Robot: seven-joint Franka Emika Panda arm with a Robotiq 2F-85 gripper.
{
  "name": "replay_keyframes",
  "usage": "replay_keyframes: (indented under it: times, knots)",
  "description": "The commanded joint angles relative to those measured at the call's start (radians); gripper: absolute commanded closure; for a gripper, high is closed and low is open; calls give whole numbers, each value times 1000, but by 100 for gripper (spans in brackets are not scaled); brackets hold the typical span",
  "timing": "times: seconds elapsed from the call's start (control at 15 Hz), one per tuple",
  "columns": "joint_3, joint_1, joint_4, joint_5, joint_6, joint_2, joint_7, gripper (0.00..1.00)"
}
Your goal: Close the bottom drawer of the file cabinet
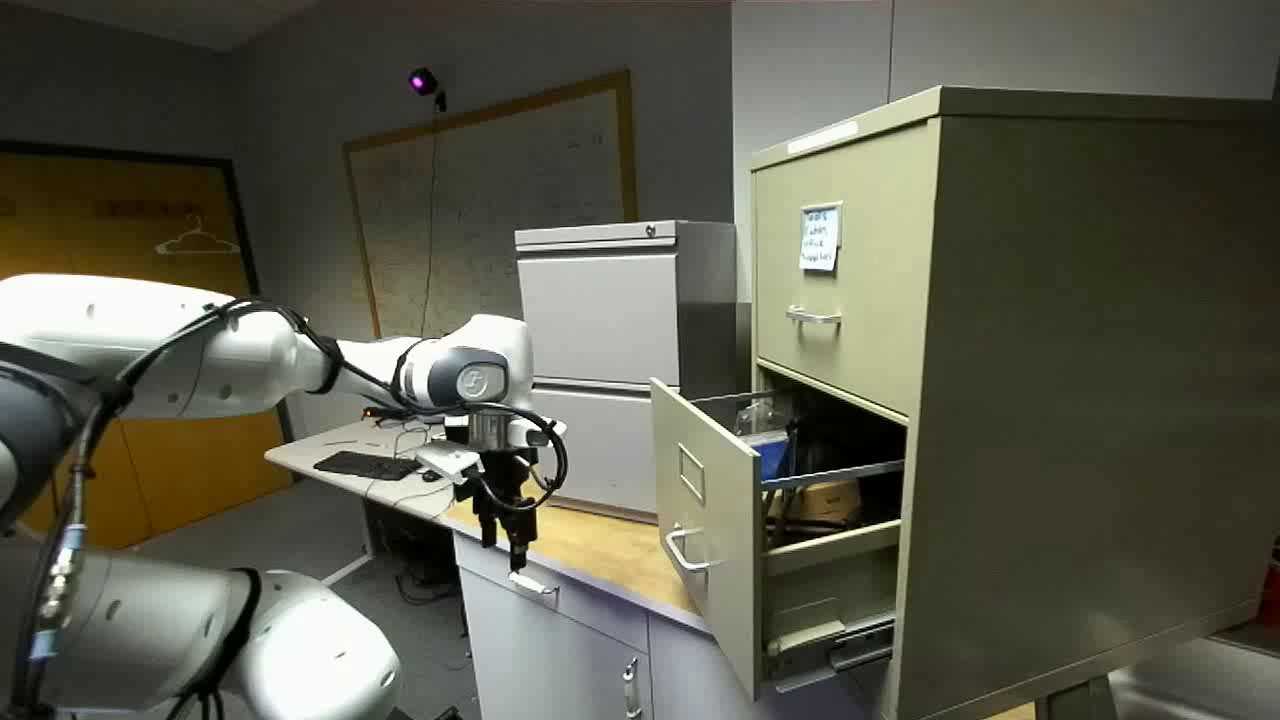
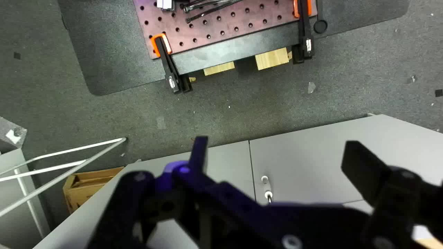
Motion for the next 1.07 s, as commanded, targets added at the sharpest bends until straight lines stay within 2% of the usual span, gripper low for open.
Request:
replay_keyframes:
  times: [0.0,0.47,0.67,0.8,1.0]
  knots:
    - [0,-1,2,0,-1,0,-1,0]
    - [6,-2,0,-5,4,2,6,0]
    - [27,-9,-13,-8,93,8,41,0]
    - [43,-19,-15,-4,215,23,87,25]
    - [69,-47,-11,-7,424,57,174,47]
